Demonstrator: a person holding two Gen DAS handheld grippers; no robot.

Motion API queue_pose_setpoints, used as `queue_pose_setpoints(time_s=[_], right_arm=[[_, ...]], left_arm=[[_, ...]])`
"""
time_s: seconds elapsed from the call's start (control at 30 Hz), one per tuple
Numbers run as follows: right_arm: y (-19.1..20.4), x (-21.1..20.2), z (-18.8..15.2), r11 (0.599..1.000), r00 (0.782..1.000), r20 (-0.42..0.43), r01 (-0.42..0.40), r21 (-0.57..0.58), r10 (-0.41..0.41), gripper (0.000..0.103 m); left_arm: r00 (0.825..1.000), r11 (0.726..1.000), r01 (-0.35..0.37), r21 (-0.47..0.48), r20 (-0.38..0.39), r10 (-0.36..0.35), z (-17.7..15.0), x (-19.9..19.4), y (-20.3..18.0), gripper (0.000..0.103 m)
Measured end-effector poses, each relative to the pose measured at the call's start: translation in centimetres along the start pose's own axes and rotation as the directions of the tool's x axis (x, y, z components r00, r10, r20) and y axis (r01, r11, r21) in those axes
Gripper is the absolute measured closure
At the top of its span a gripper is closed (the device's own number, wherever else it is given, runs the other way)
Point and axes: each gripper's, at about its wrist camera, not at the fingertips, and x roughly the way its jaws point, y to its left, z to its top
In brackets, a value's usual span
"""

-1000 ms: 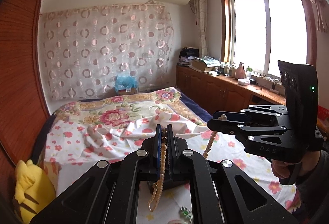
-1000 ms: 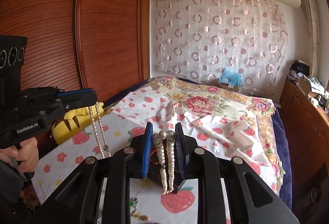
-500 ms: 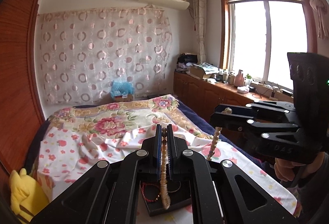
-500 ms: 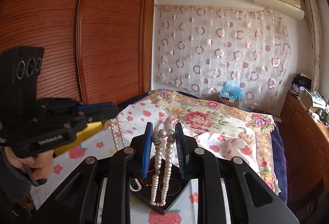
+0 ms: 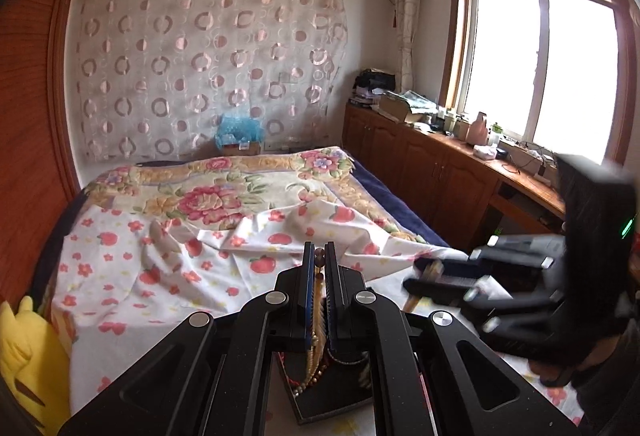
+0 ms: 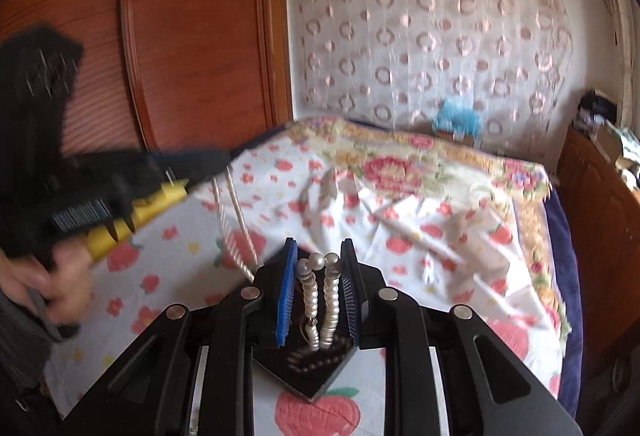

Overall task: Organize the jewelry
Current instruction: 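Lower the pearls into the box and open both tools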

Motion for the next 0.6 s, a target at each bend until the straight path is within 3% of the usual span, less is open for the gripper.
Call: queue_pose_setpoints(time_s=[0.3, 0.4, 0.5, 0.6], right_arm=[[-0.2, 2.4, -2.5, 1.0, 0.999, -0.053, 0.003, 0.031, -0.001, 0.073], [-0.3, 1.9, -2.8, 1.0, 0.999, -0.05, 0.013, 0.028, -0.011, 0.072], [-0.2, 1.0, -3.4, 0.999, 0.999, -0.045, 0.026, 0.029, -0.024, 0.072], [0.0, 0.1, -4.6, 0.999, 0.999, -0.047, 0.027, 0.046, -0.025, 0.071]], left_arm=[[0.998, 1.0, -0.012, 0.011, -0.063, 0.013, -1.4, 2.1, -0.2, 0.097], [0.996, 1.0, -0.021, 0.005, -0.082, 0.022, -2.2, 2.2, -0.1, 0.081], [0.995, 1.0, -0.027, 0.005, -0.098, 0.027, -3.2, 1.8, -0.3, 0.078], [0.992, 1.0, -0.029, 0.003, -0.12, 0.03, -4.6, 1.3, -0.4, 0.064]])
